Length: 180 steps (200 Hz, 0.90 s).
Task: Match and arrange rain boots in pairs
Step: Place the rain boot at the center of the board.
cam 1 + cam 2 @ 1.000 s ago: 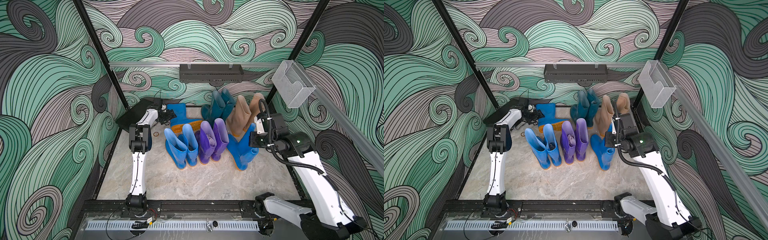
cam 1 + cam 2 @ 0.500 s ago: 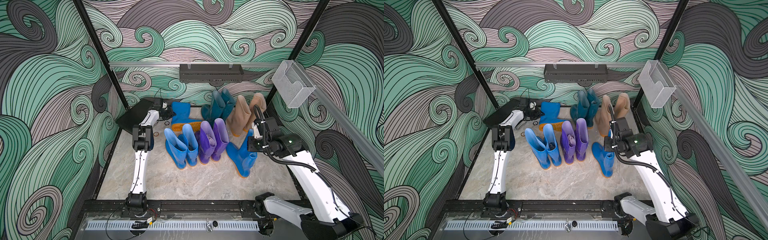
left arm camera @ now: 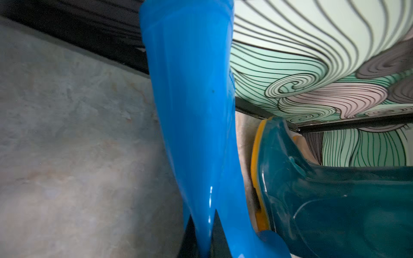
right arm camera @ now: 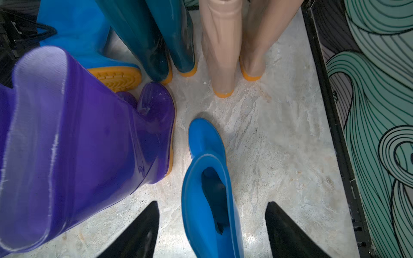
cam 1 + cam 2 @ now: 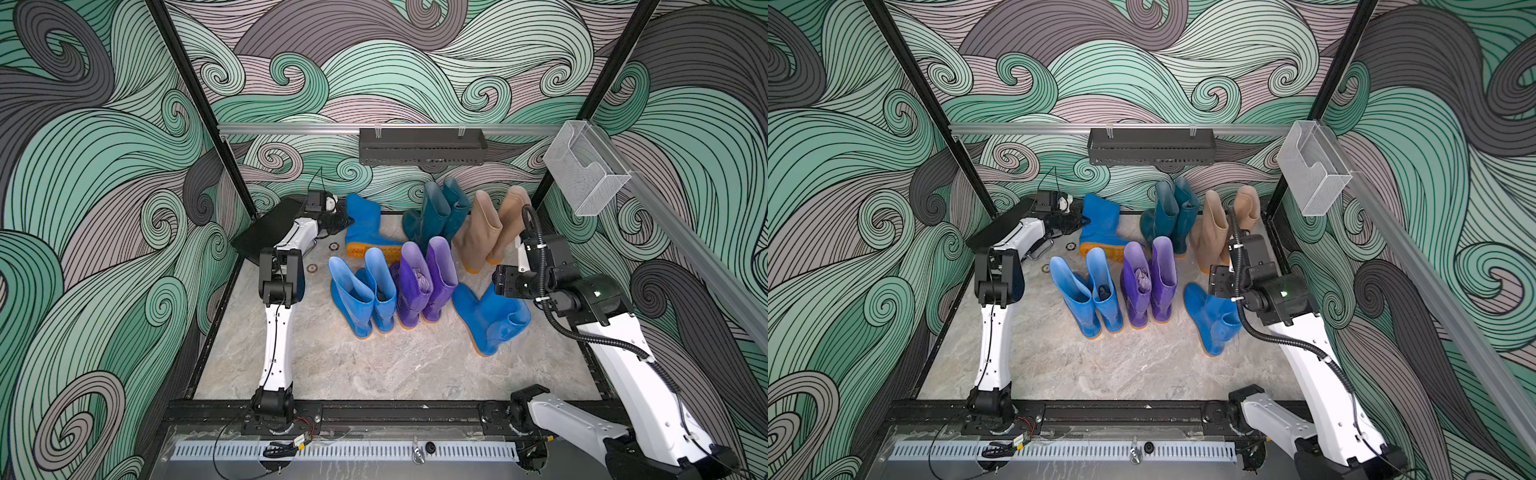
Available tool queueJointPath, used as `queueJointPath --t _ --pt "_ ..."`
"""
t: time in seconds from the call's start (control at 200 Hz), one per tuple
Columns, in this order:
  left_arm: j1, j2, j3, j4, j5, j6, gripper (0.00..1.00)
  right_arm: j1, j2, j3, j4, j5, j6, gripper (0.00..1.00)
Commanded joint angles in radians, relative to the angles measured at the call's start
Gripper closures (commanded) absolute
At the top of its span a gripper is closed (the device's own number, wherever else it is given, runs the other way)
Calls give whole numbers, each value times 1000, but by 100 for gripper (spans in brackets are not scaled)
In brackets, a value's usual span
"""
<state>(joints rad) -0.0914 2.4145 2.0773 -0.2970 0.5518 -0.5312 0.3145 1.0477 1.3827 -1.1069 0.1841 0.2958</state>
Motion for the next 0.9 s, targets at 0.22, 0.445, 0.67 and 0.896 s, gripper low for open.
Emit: queueJointPath --t 0.22,0.445,0.67,0.896 --pt "-45 -297 -161 260 -73 156 100 63 137 242 4 -72 -99 26" --pt "-50 -398 -263 314 -89 262 100 269 350 493 32 -8 -122 24" --pt "-48 -544 -400 331 -104 388 100 394 593 670 214 36 37 23" --pt "-47 -677 -524 386 -145 448 100 487 966 1102 244 128 95 19"
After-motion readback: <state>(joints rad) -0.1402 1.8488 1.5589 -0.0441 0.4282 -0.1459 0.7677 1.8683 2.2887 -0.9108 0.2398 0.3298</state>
